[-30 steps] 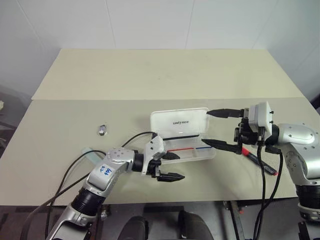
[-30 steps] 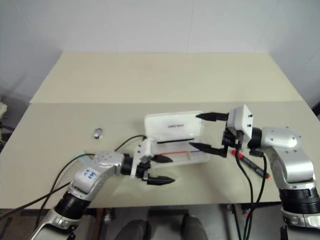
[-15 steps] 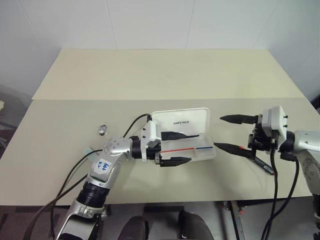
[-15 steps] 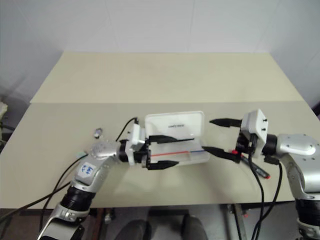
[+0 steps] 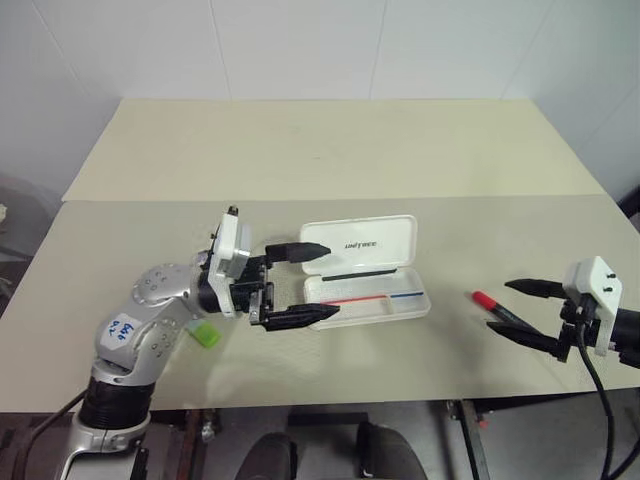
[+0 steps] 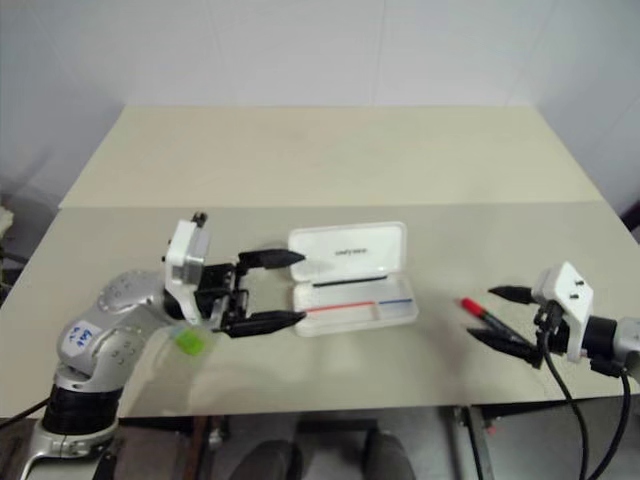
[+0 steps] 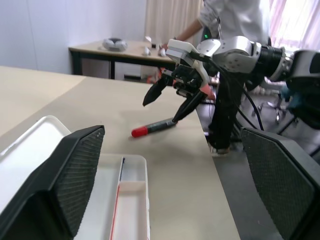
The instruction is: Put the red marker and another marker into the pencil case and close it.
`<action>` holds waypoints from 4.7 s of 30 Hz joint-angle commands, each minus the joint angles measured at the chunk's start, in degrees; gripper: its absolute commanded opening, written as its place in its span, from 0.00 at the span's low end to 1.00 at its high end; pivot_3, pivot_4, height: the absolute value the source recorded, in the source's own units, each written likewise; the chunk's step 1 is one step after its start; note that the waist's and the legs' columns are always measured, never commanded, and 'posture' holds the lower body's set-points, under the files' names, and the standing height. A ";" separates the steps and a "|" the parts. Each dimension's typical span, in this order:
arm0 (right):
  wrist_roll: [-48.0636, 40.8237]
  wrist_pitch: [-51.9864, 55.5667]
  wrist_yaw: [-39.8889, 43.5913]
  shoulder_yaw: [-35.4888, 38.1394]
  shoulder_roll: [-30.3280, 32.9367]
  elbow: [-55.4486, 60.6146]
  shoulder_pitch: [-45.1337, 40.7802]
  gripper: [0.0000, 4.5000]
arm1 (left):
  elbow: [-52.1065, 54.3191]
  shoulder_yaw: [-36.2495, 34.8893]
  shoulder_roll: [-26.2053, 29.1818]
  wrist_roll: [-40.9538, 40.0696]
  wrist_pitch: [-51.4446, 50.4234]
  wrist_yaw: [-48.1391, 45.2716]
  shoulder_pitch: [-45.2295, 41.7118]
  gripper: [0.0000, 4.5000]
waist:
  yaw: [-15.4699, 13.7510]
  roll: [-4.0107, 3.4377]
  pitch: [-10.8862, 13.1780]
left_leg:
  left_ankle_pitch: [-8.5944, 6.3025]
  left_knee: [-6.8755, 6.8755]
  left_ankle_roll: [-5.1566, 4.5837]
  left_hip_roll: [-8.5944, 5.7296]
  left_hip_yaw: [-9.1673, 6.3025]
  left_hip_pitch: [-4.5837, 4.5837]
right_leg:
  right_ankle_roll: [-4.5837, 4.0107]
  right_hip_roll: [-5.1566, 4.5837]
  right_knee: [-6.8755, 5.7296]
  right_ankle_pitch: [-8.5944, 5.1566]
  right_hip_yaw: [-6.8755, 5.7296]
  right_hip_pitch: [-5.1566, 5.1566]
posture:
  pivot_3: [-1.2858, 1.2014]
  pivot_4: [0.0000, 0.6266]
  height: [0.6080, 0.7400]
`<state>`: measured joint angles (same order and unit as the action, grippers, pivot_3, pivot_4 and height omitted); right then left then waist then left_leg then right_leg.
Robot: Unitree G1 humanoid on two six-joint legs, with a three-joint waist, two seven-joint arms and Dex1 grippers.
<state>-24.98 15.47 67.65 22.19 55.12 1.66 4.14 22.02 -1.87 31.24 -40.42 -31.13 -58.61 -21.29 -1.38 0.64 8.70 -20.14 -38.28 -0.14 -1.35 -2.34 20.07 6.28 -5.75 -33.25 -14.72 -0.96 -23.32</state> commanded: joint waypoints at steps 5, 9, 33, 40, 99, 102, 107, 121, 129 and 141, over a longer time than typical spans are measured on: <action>5.45 -8.78 1.63 -4.27 -0.46 -12.79 -4.62 1.00 | 3.55 -3.28 5.93 -2.46 0.22 -3.11 0.92 0.99 | 0.13 -0.01 0.00 | 0.01 0.06 0.02 0.02 0.04 -0.02 | 0.00 0.12 0.03 0.00 -0.03 -0.02 | 0.52 0.24 1.00; 9.50 -14.85 1.73 -8.94 -2.36 -25.25 -11.07 1.00 | 3.12 -3.35 10.79 -0.33 1.25 -6.03 2.52 0.99 | 0.32 -0.01 0.01 | 0.03 0.13 0.05 0.02 0.12 -0.04 | -0.01 0.21 0.19 0.00 -0.04 -0.02 | 0.52 0.24 1.00; 12.74 -28.53 0.91 -14.88 -8.66 -42.30 -21.79 0.14 | -1.07 -5.66 16.82 4.21 6.25 -7.47 4.69 1.00 | 2.77 0.59 0.06 | -0.29 0.21 -0.16 0.24 0.57 -1.80 | -0.52 -0.51 0.83 0.04 0.60 1.82 | 0.52 0.24 1.00; 7.97 -30.30 6.69 -13.91 -8.94 -35.40 -29.27 0.14 | -3.07 -6.93 16.51 5.39 8.88 -7.14 6.93 1.00 | 2.98 -0.08 0.49 | -0.26 0.37 0.02 0.27 0.82 -1.69 | -0.02 -0.45 0.80 0.29 0.40 1.42 | 0.52 0.24 1.00; -4.84 -11.59 21.62 -29.43 -18.72 -9.13 -45.12 0.99 | 11.11 -13.28 5.61 10.04 8.00 20.01 24.34 1.00 | 1.45 -0.51 0.72 | -1.03 -0.72 0.06 0.42 0.62 0.05 | 0.01 -0.89 -0.05 0.32 -3.38 -0.15 | 0.52 0.24 1.00; -7.04 -7.32 20.33 -27.21 -16.90 -8.15 -46.11 0.99 | 15.42 -15.07 0.86 12.28 6.33 28.92 28.81 1.00 | 1.40 -0.47 0.70 | -1.06 -0.73 0.05 0.41 0.62 0.02 | 0.01 -0.92 -0.01 0.32 -3.33 -0.09 | 0.52 0.24 1.00; -12.42 4.47 13.78 -20.47 -16.11 -13.50 -51.91 0.99 | 24.94 -15.92 -12.25 18.29 0.93 48.72 36.86 1.00 | 1.27 -0.44 0.69 | -1.07 -0.75 0.05 0.41 0.64 0.03 | 0.02 -0.92 0.23 0.33 -3.20 -0.02 | 0.52 0.24 1.00; -7.71 2.42 18.74 -20.51 -17.80 -21.32 -58.16 0.99 | 31.90 -6.40 -36.12 28.43 -6.01 73.47 41.42 1.00 | -0.04 -0.29 0.59 | -1.13 -0.76 -0.08 0.34 0.87 0.05 | 0.02 -0.88 0.35 0.36 -2.69 -0.08 | 0.52 0.24 1.00; -6.66 2.75 20.46 -20.57 -16.78 -22.82 -60.54 0.99 | 29.12 -5.87 -39.51 29.72 -8.82 78.45 40.45 1.00 | -0.02 -0.29 0.59 | -1.16 -0.75 -0.13 0.31 0.91 0.06 | -0.01 -0.88 0.42 0.34 -2.72 -0.09 | 0.52 0.24 1.00; -6.93 3.70 20.57 -20.31 -16.38 -21.56 -62.07 0.99 | 23.25 -5.71 -41.63 26.58 -13.47 83.07 36.96 1.00 | -0.09 -0.29 0.59 | -1.16 -0.75 -0.13 0.30 0.93 0.06 | -0.01 -0.92 0.44 0.34 -2.71 -0.10 | 0.52 0.24 1.00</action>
<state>-31.39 19.06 86.55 0.45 37.63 -21.76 -56.08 46.32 -6.74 -5.01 -12.74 -43.57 23.75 17.68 -1.46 0.34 9.29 -21.30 -39.03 -0.26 -1.04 -1.41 20.13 6.27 -6.67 -32.81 -14.38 -3.67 -23.41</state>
